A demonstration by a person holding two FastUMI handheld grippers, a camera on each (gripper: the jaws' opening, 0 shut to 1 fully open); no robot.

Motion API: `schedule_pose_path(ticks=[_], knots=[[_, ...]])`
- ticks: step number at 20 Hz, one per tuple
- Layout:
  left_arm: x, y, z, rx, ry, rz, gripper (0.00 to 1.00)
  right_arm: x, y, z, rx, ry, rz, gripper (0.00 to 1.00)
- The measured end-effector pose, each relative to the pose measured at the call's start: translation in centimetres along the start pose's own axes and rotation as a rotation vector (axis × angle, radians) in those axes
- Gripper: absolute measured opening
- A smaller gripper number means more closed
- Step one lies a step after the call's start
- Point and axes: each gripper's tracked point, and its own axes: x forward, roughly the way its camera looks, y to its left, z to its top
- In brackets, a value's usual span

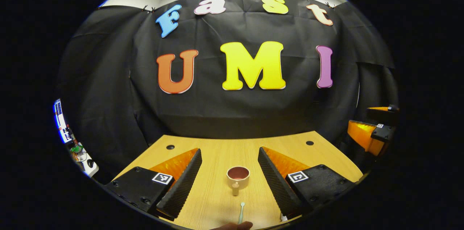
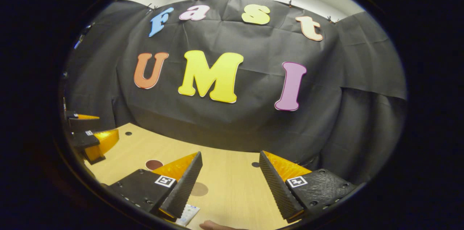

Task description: Put the toothbrush and toothpaste on the desktop into the cup, then pick up the cup and place it on the coaster on the desktop.

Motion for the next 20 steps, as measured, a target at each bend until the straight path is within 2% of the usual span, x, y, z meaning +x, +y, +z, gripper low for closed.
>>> schedule_pose_path(ticks=[5,7,11,12,17,18,19,20], knots=[[1.0,-1.3,-8.7,0.050,0.212,-0.048,0.99,-0.5,1.6,-2.9,-0.021,0.076,0.027,0.95],[1.2,-1.3,-13.0,0.069,0.332,-0.058,0.98,-0.4,2.3,-4.5,-0.028,0.128,0.046,0.95],[1.5,-2.0,-20.3,0.028,0.524,-0.073,0.93,-0.5,3.6,-7.1,-0.052,0.211,0.078,0.93],[1.5,-2.0,-21.6,0.024,0.560,-0.073,0.93,-0.5,3.8,-7.8,-0.062,0.235,0.083,0.95],[0.6,-2.6,-26.9,-0.038,0.717,-0.088,0.92,-0.8,4.4,-11.7,-0.086,0.354,0.102,0.95],[0.5,-2.6,-27.5,-0.054,0.738,-0.083,0.91,-0.9,4.5,-12.4,-0.091,0.381,0.106,0.98],[0.5,-2.8,-27.9,-0.078,0.759,-0.086,0.90,-0.9,4.5,-13.3,-0.096,0.409,0.105,0.96],[0.4,-2.9,-28.1,-0.095,0.775,-0.085,0.85,-0.9,4.5,-13.9,-0.093,0.434,0.105,0.98]])
